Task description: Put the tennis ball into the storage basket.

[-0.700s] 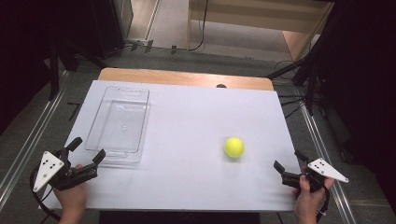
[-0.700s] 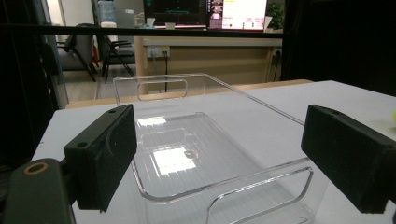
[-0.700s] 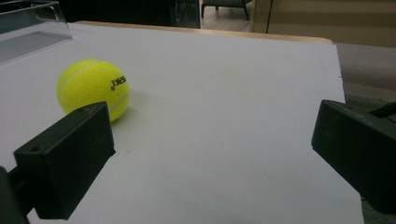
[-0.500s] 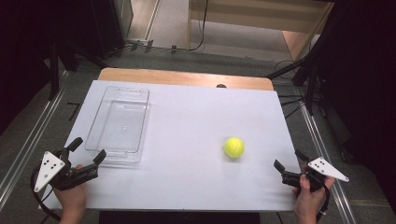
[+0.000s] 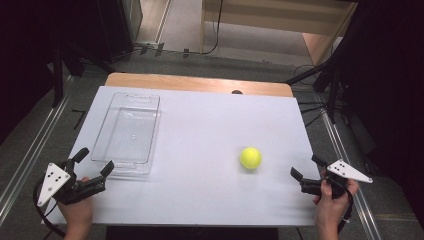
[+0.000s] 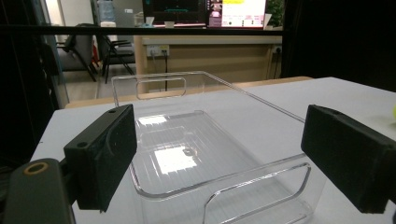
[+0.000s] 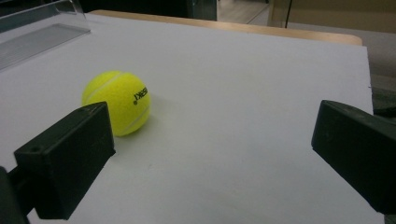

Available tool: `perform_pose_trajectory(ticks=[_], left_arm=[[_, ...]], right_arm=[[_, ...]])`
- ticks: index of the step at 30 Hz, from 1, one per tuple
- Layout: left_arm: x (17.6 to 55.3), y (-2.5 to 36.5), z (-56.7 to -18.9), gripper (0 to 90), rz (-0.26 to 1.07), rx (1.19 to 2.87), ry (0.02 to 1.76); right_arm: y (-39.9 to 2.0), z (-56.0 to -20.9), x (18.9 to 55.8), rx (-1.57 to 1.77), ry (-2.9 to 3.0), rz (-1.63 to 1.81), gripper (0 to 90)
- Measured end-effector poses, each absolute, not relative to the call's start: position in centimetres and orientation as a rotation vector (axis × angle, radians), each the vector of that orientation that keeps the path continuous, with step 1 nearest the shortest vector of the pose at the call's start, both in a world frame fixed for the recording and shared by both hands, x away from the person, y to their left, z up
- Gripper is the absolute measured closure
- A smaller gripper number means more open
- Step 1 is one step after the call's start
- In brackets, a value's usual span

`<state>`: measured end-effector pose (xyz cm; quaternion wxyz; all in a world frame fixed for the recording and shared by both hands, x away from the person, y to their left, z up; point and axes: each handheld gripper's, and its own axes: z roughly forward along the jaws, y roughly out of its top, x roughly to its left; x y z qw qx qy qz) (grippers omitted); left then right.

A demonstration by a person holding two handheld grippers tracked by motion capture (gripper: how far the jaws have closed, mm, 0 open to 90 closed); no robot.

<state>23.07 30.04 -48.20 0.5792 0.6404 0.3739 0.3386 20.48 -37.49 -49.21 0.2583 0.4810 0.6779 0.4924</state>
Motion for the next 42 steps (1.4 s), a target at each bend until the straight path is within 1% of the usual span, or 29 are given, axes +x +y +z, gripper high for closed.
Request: perform_pose_trajectory(ticks=[20,42], left_arm=[[23.2,30.0,-48.2,11.1,0.786,1.515,0.860],[23.2,30.0,-48.2,11.1,0.779,1.516,0.864]], right_arm=[[-34.7,-46.4,23.7,1.218,2.009,1.233,0.0],[-31.8,-45.3,26.5,1.170,2.203,1.123,0.0]])
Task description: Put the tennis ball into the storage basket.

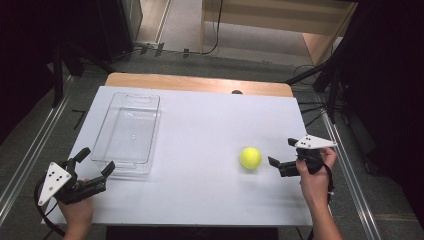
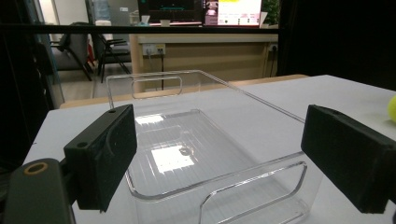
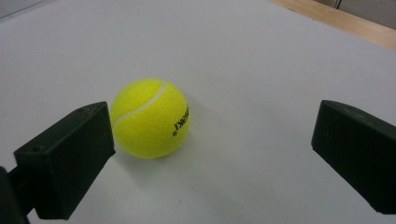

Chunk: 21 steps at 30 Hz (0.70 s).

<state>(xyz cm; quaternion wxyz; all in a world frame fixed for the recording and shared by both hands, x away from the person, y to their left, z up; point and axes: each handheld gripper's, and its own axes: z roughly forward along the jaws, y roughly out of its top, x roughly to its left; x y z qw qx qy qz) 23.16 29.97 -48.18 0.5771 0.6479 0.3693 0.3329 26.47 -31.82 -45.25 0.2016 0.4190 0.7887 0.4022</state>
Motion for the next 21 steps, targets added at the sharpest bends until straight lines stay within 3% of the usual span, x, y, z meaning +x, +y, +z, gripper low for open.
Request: perform_pose_trajectory(ticks=[21], left_arm=[[23.2,29.9,-48.2,11.1,0.776,1.518,0.855]], right_arm=[[-29.2,-44.5,29.1,1.089,2.365,1.002,0.0]])
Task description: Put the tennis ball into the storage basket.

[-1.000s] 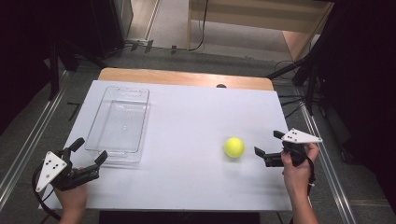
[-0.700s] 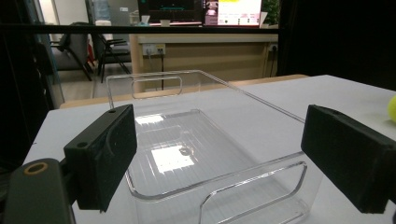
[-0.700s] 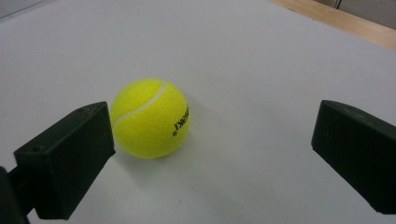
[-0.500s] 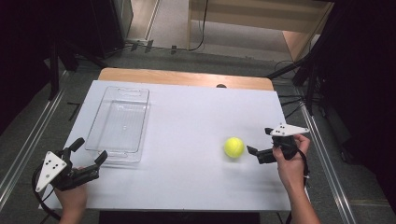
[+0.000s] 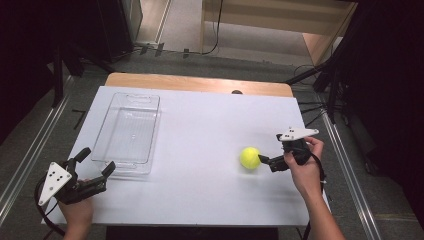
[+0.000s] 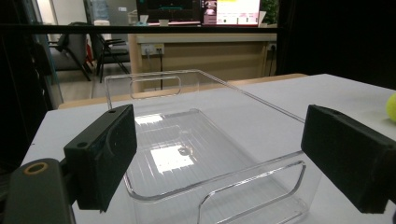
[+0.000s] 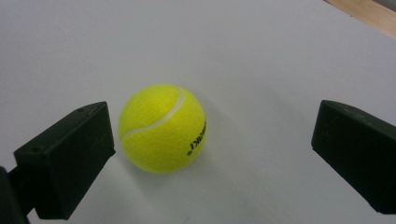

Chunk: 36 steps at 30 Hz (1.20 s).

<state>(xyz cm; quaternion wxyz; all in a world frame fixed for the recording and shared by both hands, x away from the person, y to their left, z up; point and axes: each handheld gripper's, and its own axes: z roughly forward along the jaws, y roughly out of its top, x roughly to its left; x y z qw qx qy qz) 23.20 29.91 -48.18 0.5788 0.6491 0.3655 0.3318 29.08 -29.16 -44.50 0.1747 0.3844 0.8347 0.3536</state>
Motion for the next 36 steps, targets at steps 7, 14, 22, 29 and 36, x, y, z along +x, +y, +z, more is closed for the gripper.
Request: perform_pose_trajectory(ticks=[7,14,22,29,36], left_arm=[[23.2,29.9,-48.2,11.1,0.775,1.517,0.856],[23.2,29.9,-48.2,11.0,0.774,1.517,0.857],[23.2,29.9,-48.2,11.1,0.773,1.518,0.856],[23.2,30.0,-48.2,11.1,0.771,1.516,0.858],[23.2,30.0,-48.2,11.1,0.770,1.515,0.857]], right_arm=[[-28.3,-44.7,29.9,1.091,2.422,0.958,0.0],[-27.7,-44.9,30.4,1.093,2.463,0.924,0.0],[-26.9,-45.2,31.1,1.067,2.534,0.876,0.0],[-26.2,-45.7,31.6,1.067,2.590,0.824,0.0],[-25.6,-46.2,31.9,1.079,2.638,0.793,5.9]])
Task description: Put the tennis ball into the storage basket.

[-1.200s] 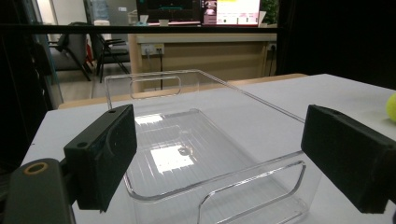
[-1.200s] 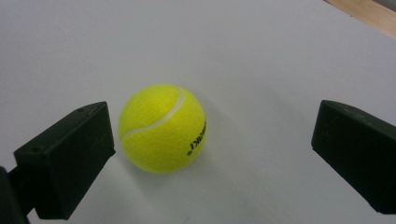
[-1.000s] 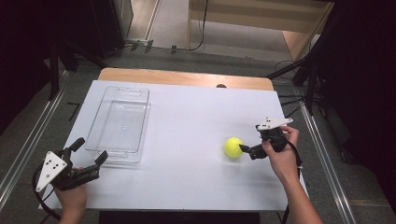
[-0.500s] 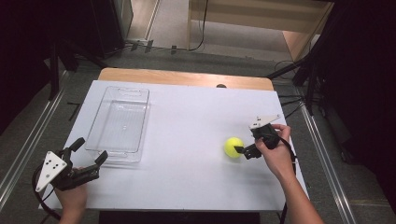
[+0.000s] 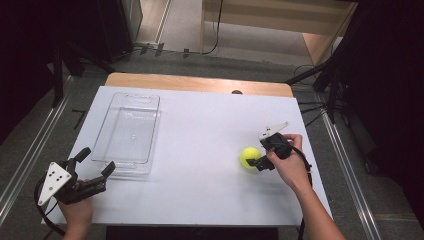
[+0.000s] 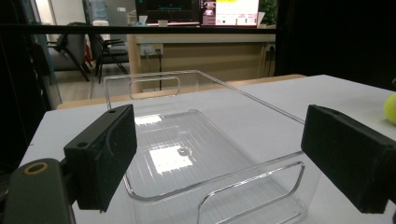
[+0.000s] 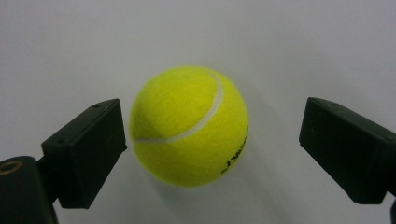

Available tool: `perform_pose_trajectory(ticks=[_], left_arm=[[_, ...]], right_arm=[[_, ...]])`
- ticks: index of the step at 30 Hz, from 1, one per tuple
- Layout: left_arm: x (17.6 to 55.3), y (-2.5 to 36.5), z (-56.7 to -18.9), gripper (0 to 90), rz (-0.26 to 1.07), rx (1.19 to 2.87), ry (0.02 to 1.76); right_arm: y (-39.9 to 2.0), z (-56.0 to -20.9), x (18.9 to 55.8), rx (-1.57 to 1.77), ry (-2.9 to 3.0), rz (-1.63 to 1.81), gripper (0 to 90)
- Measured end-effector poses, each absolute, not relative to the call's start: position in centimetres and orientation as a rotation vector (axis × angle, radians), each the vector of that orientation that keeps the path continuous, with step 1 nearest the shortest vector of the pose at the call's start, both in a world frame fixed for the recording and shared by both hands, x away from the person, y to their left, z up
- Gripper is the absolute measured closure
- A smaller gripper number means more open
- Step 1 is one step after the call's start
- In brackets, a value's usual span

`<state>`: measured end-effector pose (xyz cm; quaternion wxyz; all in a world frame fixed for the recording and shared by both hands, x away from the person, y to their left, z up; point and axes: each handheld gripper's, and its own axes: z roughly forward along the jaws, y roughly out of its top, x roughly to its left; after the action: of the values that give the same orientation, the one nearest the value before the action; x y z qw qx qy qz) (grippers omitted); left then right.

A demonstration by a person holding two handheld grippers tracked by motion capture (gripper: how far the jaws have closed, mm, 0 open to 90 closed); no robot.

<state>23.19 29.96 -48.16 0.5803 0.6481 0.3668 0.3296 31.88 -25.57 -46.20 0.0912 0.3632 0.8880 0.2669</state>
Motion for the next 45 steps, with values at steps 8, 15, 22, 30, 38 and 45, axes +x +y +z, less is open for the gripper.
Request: perform_pose_trajectory(ticks=[8,15,22,30,38,45], left_arm=[[23.2,30.0,-48.2,11.1,0.770,1.515,0.857],[23.2,30.0,-48.2,11.1,0.770,1.516,0.855],[23.2,30.0,-48.2,11.1,0.768,1.514,0.853],[23.2,30.0,-48.2,11.1,0.769,1.514,0.853],[23.2,30.0,-48.2,11.1,0.769,1.515,0.856],[23.2,30.0,-48.2,11.1,0.769,1.515,0.856]], right_arm=[[-25.0,-46.7,32.2,1.085,2.690,0.743,6.2],[-24.6,-47.2,32.5,1.091,2.714,0.712,6.3],[-24.2,-47.5,32.6,1.090,2.724,0.691,17.7],[-24.0,-47.7,32.7,1.101,2.743,0.675,18.2],[-23.9,-47.6,32.8,1.090,2.765,0.675,23.3],[-23.8,-47.4,32.8,1.096,2.751,0.676,23.4]])
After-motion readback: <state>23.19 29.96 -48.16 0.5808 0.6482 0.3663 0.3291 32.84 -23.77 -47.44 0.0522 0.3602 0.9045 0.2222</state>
